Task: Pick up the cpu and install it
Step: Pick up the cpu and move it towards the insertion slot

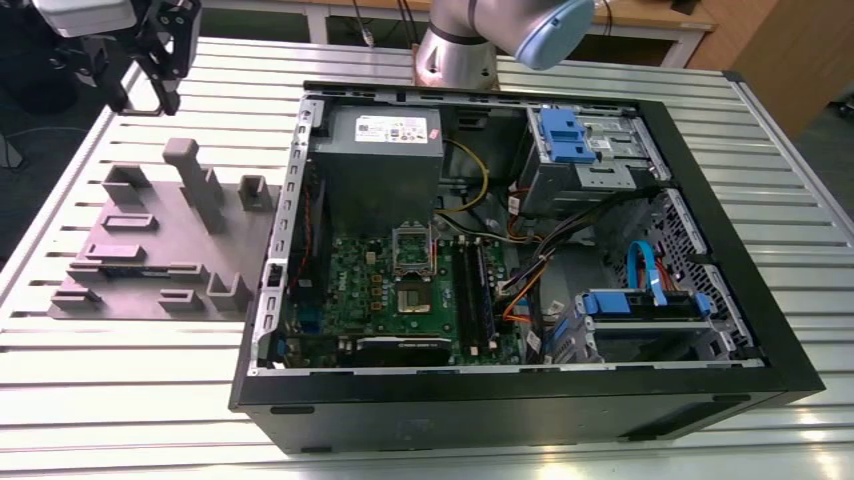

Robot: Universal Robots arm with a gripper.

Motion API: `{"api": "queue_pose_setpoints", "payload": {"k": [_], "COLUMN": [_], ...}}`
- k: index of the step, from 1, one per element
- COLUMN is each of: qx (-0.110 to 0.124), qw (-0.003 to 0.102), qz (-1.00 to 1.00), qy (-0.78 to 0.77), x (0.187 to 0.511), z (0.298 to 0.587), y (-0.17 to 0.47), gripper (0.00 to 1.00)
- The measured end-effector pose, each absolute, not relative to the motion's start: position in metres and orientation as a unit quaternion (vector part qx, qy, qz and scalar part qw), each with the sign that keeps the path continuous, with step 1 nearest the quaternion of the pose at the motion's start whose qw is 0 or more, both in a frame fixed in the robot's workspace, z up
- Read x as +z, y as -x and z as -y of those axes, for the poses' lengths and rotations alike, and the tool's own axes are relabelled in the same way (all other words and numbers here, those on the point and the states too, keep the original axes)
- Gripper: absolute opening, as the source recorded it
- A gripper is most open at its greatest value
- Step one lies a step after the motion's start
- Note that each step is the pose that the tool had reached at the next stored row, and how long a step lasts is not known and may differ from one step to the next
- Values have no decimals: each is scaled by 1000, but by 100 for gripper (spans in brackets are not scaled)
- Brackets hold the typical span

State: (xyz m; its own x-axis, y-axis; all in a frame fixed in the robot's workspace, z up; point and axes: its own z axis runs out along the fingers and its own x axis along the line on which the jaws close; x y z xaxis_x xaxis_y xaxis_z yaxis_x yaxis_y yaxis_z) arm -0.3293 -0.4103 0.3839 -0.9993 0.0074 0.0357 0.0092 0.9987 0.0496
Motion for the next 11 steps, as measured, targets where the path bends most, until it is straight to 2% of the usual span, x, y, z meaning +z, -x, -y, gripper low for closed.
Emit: {"api": "queue_pose_setpoints", "payload": {"k": [11], "qx": [-25], "qw": [18], "qz": [1000], "qy": [4], "x": [384], "z": [410], "y": [324], "gripper": [47]}}
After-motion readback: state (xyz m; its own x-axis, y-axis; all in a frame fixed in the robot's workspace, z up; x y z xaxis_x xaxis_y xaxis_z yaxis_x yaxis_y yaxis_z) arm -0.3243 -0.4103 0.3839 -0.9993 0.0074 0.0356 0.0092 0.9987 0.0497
